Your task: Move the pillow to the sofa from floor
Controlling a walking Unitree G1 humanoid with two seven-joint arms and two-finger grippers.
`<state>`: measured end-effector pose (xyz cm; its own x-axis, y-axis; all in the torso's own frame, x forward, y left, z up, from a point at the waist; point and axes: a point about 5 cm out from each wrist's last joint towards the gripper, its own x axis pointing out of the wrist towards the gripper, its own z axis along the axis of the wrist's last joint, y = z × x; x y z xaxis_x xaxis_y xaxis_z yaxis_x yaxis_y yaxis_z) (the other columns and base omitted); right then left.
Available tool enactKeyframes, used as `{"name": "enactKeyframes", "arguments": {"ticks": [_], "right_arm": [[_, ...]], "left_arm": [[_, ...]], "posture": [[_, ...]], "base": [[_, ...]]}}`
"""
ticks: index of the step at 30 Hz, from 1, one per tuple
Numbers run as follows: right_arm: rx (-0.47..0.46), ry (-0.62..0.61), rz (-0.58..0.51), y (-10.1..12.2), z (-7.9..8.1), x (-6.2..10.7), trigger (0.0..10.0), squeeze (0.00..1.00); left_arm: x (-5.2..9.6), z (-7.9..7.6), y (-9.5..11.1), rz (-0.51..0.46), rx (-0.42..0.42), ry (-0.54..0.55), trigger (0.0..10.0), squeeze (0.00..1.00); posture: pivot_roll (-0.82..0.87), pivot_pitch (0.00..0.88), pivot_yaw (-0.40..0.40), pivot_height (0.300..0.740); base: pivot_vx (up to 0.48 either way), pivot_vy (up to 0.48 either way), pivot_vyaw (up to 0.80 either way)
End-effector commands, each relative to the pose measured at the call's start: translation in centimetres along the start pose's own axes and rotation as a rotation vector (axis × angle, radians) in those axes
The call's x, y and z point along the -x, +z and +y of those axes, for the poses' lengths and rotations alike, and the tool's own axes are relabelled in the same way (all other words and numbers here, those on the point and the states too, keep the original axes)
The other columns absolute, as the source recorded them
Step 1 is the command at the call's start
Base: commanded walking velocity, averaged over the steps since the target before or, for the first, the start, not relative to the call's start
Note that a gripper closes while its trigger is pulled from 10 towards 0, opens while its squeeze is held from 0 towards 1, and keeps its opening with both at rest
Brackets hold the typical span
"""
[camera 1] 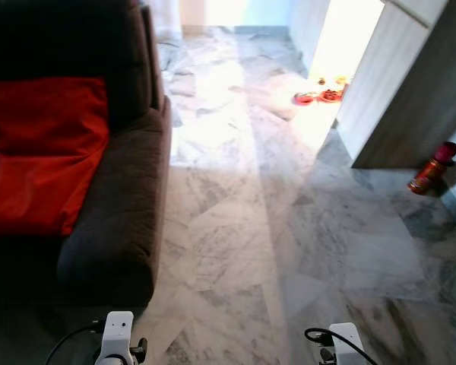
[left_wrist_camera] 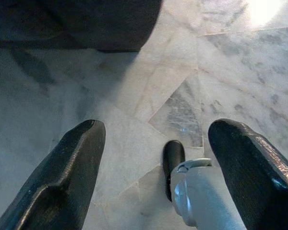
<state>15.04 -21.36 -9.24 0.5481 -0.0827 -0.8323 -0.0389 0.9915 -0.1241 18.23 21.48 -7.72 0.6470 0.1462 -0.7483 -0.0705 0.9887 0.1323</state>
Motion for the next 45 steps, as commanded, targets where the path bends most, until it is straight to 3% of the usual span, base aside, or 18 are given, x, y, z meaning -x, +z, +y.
{"name": "enactKeyframes", "arguments": {"ticks": [1,17,39,45], "right_arm": [[0.008,-0.011,0.01,-0.14,-0.24,0.03,10.0,0.0],[-0.006,-0.011,0.006,-0.11,-0.14,0.02,10.0,0.0],[-0.005,0.008,0.019,-0.38,0.1,0.05,10.0,0.0],[-0.017,0.019,0.006,-0.24,0.2,0.04,10.0,0.0]], "left_arm": [[0.17,0.12,-0.74,0.028,-0.011,-0.002,10.0,0.0],[0.23,0.21,-0.97,0.038,-0.027,-0.01,10.0,0.0],[0.25,0.26,-1.03,0.039,-0.027,-0.02,10.0,0.0],[0.21,0.19,-0.9,0.035,-0.026,-0.024,10.0,0.0]], "posture": [[0.08,0.067,-0.042,0.74],[0.08,0.067,-0.038,0.74],[0.08,0.043,-0.033,0.74],[0.08,0.05,-0.032,0.74]], "base": [[0.247,0.0,-0.55],[0.248,0.0,-0.15],[0.247,0.0,-0.62],[0.082,0.0,0.0]]}}
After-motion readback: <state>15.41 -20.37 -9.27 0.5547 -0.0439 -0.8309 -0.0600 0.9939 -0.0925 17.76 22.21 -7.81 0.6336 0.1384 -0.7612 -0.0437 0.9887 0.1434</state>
